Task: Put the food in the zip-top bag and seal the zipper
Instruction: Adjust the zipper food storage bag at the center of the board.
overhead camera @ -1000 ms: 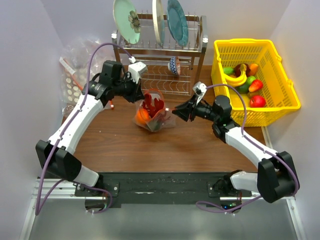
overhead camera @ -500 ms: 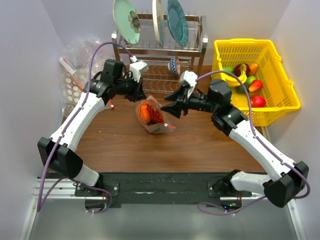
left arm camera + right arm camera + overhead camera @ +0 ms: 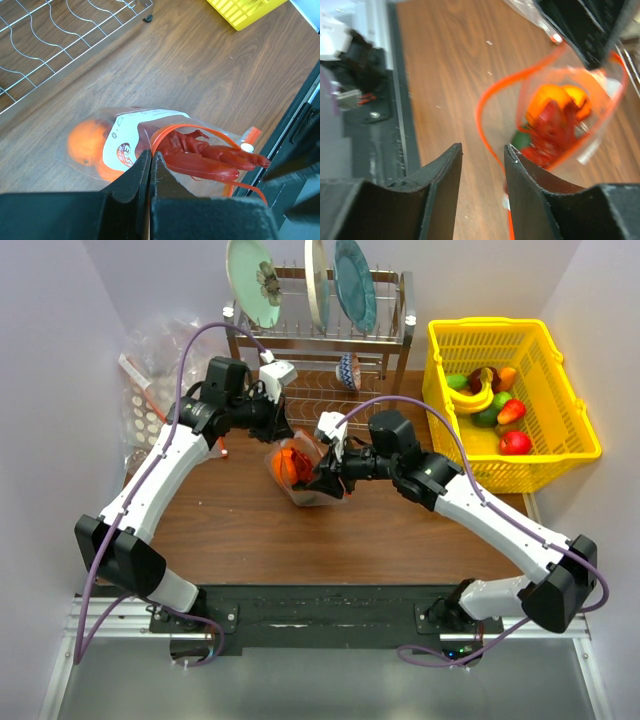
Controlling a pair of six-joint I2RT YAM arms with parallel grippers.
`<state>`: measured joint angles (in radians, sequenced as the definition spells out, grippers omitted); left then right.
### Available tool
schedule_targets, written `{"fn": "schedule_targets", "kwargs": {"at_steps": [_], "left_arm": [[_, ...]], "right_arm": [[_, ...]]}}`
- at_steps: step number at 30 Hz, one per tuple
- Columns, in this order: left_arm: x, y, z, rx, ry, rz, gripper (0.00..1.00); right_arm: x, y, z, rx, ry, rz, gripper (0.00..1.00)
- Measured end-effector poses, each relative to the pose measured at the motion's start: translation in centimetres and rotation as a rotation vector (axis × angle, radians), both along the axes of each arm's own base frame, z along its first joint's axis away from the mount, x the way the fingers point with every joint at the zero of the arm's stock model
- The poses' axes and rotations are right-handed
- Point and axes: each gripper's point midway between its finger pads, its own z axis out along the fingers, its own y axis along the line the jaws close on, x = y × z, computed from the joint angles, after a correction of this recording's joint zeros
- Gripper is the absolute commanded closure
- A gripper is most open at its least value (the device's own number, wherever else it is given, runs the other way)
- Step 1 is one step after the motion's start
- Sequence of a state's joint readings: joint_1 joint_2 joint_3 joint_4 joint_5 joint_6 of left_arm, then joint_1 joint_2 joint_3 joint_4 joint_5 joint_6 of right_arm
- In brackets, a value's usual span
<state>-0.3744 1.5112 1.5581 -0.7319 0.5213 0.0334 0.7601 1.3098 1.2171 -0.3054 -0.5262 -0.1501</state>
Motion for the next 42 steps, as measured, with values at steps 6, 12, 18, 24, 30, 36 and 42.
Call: {"fn": "schedule_targets", "kwargs": {"at_steps": [6, 12, 18, 24, 30, 36, 42], "left_arm": [[-0.1, 0.0, -0.1, 0.001, 0.003, 0.000, 1.00], [-0.1, 0.0, -0.1, 0.001, 0.003, 0.000, 1.00], [-0.1, 0.0, -0.1, 0.002, 0.004, 0.000, 1.00], [-0.1, 0.1, -0.1, 0.003, 0.007, 0.000, 1.00], [-0.3, -0.1, 0.0, -0.014, 0.024, 0.006, 1.00], [-0.7, -0.5, 0.9, -0.050, 0.028, 0.004, 1.00], [-0.6, -0.7, 1.9, -0.080, 0.004, 0.007, 1.00]], "right_arm": [[1.4, -1.0, -0.8, -0.056, -0.031, -0.082, 0.65], [1.6, -1.4, -1.9, -0.082, -0.033, -0.095, 0.73], [1.6, -1.6, -3.4, -0.109, -0.024, -0.091, 1.00], [2.0, -1.6, -3.4, -0.110, -0.040, -0.101, 1.00], [2.8, -1.7, -1.6, -0.137, -0.031, -0.140, 1.00], [4.4, -1.1, 2.0, -0.173, -0.014, -0.184, 1.00], [5.8, -0.5, 2.5, -0.286, 0.047, -0.230, 1.00]]}}
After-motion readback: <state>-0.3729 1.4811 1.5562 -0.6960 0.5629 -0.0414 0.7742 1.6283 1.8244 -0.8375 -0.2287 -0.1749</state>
